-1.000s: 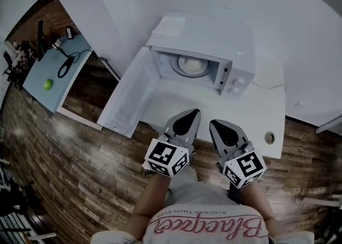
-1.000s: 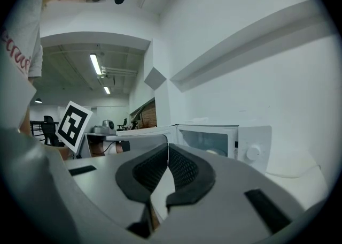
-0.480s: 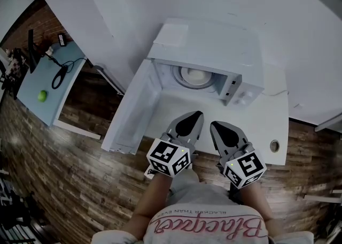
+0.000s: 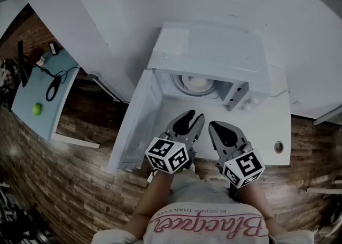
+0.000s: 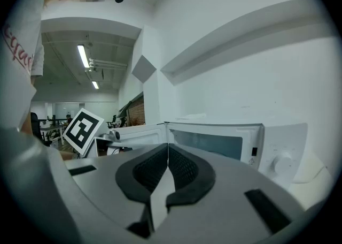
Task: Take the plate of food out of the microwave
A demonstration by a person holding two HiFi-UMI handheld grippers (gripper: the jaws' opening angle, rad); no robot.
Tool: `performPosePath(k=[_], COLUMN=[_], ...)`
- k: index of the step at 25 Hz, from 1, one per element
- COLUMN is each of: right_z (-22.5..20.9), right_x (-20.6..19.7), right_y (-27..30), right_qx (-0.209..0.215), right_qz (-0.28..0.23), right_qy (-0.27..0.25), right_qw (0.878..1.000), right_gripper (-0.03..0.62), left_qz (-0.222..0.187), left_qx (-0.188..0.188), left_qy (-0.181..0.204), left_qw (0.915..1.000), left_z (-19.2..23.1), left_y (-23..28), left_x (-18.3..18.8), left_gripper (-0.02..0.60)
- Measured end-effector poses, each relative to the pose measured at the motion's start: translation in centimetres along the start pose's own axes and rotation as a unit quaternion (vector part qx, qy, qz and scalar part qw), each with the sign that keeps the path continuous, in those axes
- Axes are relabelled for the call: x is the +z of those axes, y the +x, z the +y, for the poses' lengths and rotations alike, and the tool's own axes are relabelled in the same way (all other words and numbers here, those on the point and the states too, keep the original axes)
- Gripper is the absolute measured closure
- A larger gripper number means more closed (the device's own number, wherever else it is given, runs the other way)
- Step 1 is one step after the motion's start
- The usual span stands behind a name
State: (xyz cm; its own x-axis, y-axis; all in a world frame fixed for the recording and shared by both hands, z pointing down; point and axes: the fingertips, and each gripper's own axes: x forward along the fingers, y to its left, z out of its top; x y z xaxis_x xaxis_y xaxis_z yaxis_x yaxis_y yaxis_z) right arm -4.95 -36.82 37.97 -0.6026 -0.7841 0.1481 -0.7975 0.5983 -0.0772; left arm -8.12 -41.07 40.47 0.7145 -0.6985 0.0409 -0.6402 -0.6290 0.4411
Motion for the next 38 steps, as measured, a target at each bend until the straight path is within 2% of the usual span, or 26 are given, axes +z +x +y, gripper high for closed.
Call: performPosePath(k=[5, 10, 15, 16, 18, 22, 29, 34, 38], right_z=[-0.8, -1.2, -1.5, -1.6, -1.8, -2.5, -4.0, -5.2, -5.7], right_x=[-1.0, -1.8, -2.6, -2.8, -3.1, -3.3, -3.4, -3.8, -4.3], right_y=[0.4, 0.5, 0.8, 0.8, 1.0, 1.4, 2.7, 3.3, 3.7], right_qx=[-0.021, -0.032, -0.03, -0.028, -0.025, -0.022, -0.013, -0.008, 0.003], right_qz=[0.018, 0.032, 0.039, 0.041, 0.044, 0.044, 0.041, 0.039, 0.042], right_qy=[-0.001, 0.01, 0.017, 0.018, 0.018, 0.021, 0.022, 0.029, 0.036], right_qw=[1.0, 0.999, 0.999, 0.999, 0.999, 0.999, 0.999, 0.999, 0.998], right_gripper=[0.582, 0.582, 0.582, 0.582, 0.582, 0.582, 0.581, 0.582, 0.582], left_qz=[-0.006, 0.005, 0.011, 0.017, 0.031, 0.026, 0.02, 0.019, 0.02], left_qx=[0.015, 0.018, 0.046, 0.044, 0.041, 0.07, 0.134, 0.15, 0.173], left_qy=[-0.004, -0.045, -0.079, -0.089, -0.105, -0.127, -0.217, -0.29, -0.323], left_qw=[0.9999, 0.9988, 0.9958, 0.9949, 0.9931, 0.9891, 0.9667, 0.9451, 0.9304], left_z=[1.9, 2.9, 4.4, 4.5, 4.8, 6.2, 9.6, 11.1, 12.4], left_y=[0.5, 1.1, 1.9, 2.2, 2.8, 3.3, 4.4, 6.1, 7.2], left_x=[-0.3, -0.9, -1.8, -2.2, -2.9, -3.3, -4.6, -6.0, -7.4], left_gripper=[0.439, 0.437, 0.337, 0.299, 0.185, 0.17, 0.172, 0.17, 0.17])
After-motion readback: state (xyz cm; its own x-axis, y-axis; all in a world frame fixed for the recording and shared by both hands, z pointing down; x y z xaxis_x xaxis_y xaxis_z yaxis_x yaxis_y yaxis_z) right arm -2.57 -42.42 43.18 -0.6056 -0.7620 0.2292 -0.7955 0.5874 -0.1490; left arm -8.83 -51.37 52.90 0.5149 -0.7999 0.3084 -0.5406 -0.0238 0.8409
